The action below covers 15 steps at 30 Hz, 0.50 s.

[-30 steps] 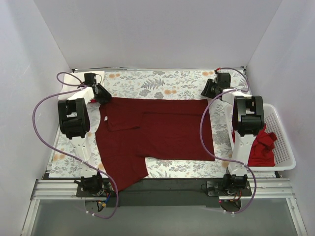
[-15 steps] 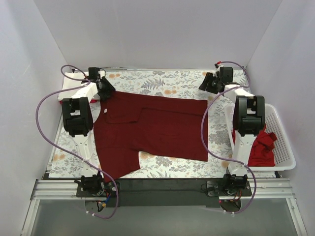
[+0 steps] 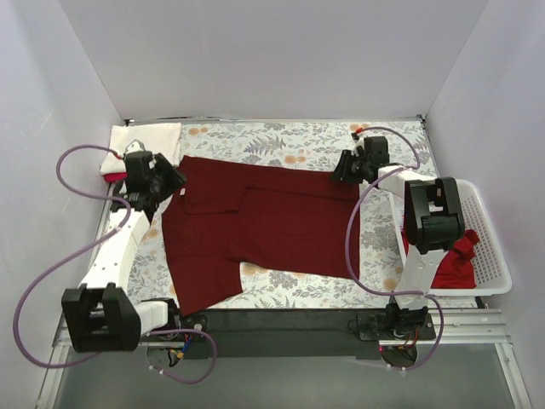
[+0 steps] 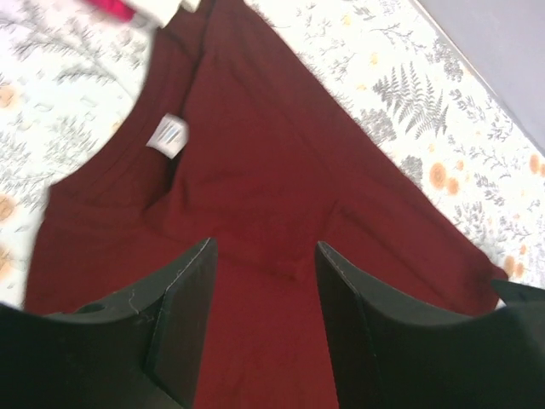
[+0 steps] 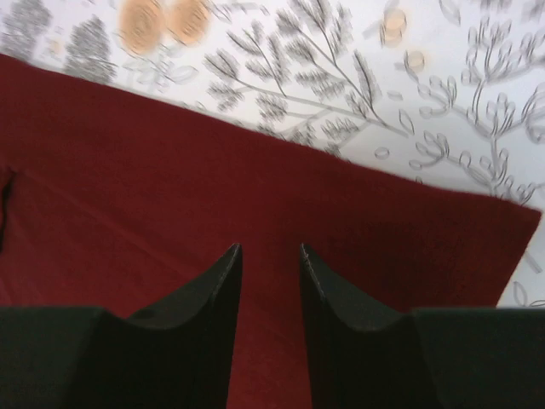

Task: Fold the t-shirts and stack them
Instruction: Fold the tshirt

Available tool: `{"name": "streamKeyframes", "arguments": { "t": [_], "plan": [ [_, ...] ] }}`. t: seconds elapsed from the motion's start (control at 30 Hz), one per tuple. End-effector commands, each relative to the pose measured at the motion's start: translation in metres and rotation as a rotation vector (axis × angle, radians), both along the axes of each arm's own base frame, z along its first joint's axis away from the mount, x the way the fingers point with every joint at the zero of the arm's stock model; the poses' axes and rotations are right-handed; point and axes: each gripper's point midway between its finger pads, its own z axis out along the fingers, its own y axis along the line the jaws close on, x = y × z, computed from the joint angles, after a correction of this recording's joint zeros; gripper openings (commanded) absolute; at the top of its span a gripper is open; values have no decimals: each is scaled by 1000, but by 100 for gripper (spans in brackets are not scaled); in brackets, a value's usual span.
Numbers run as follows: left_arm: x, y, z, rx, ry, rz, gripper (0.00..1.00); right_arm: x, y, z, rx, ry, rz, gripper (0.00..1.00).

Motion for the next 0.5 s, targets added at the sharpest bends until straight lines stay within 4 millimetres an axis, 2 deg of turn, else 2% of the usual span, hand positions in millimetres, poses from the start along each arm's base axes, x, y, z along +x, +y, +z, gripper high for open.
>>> {"name": "streamKeyframes", "arguments": {
  "t": [0.0,0.1,0.13,0.2,0.27,0.3,0.37,0.47],
  "plan": [
    [-35,10,-24,42,14,36,49,-2,1,-21,29,33,-24,39],
    [-46,8,-30,26,-4,37,50,-4,-4,-44,13,85,-55,39],
    [-50,-1,-40,31,19,10,50,-4,-5,-55,5,105,-64,39],
    [-52,-1,-51,37,51,2,51,-2,-9,-71,-9,139,-90,39],
    [-52,-1,-54,37,59,1,51,3,-12,-74,-28,144,-103,41],
    [-51,-1,-54,36,56,2,52,11,-11,-68,-21,136,-117,42],
    [-52,-1,-60,36,67,6,52,15,-16,-77,-41,171,-139,44],
    [-52,-1,-64,38,79,4,52,34,-26,-82,-77,179,-174,46]
  ]
}}
